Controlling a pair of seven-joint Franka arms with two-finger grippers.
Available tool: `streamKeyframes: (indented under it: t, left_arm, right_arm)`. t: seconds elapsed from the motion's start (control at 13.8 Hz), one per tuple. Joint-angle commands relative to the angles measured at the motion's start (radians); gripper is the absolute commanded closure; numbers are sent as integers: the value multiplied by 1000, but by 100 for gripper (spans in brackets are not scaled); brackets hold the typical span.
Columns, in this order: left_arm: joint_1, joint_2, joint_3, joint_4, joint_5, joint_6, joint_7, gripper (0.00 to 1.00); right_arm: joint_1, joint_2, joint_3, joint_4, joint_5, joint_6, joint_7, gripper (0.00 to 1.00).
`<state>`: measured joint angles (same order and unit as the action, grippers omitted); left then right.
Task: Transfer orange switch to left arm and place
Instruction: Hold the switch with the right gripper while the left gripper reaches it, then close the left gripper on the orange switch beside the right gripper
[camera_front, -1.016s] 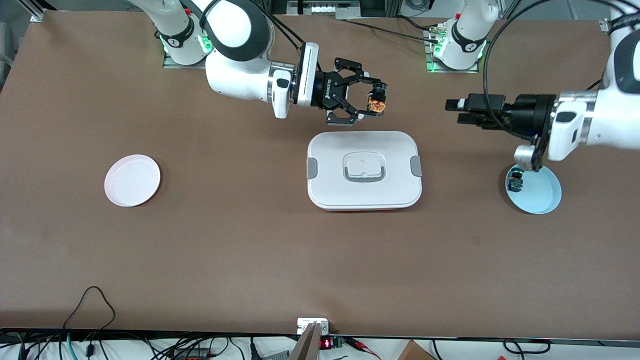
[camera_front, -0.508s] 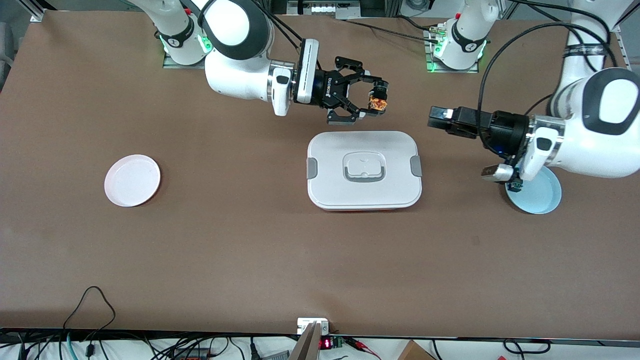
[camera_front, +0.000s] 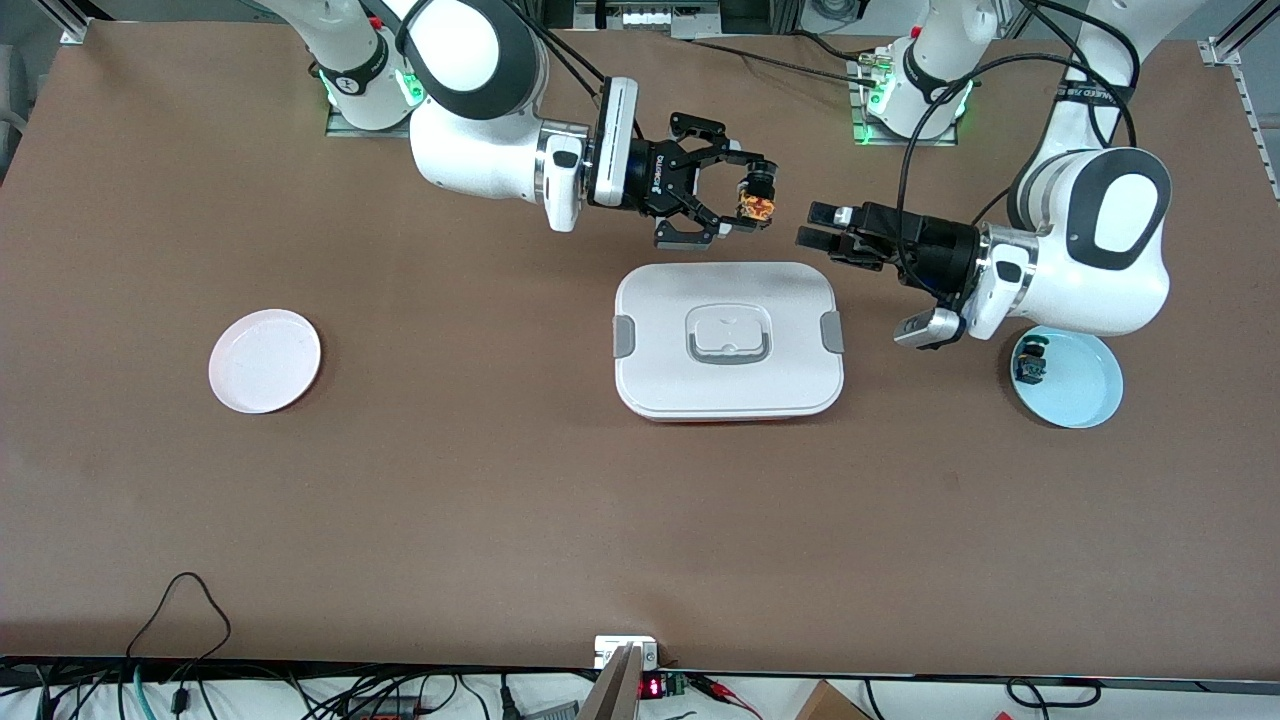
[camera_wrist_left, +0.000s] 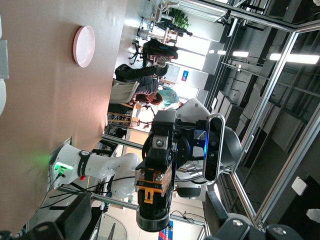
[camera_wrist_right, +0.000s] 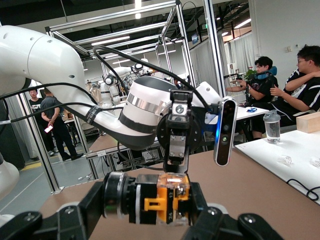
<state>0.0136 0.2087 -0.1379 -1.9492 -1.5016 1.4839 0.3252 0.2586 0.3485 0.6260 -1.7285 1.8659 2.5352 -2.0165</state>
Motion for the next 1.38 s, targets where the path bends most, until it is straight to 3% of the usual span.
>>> streamKeyframes:
  t: [0.0, 0.29, 0.51, 0.94, 1.31]
  left_arm:
    - [6, -46, -41, -68, -83, 19, 41, 0]
    - [6, -48, -48, -91, -83, 18, 91, 1]
    - [0, -45, -49, -90, -88, 16, 95, 18]
    - [-4, -34, -65, -80, -109, 19, 97, 26]
    - [-3, -31, -81, -79, -111, 22, 103, 56]
  right_arm:
    - [5, 9, 0, 18, 22, -1, -31, 100]
    - [7, 9, 0, 17, 22, 0, -31, 100]
    - [7, 9, 0, 17, 22, 0, -31, 100]
    - [7, 9, 0, 17, 22, 0, -31, 100]
    - [7, 9, 0, 17, 22, 4, -31, 100]
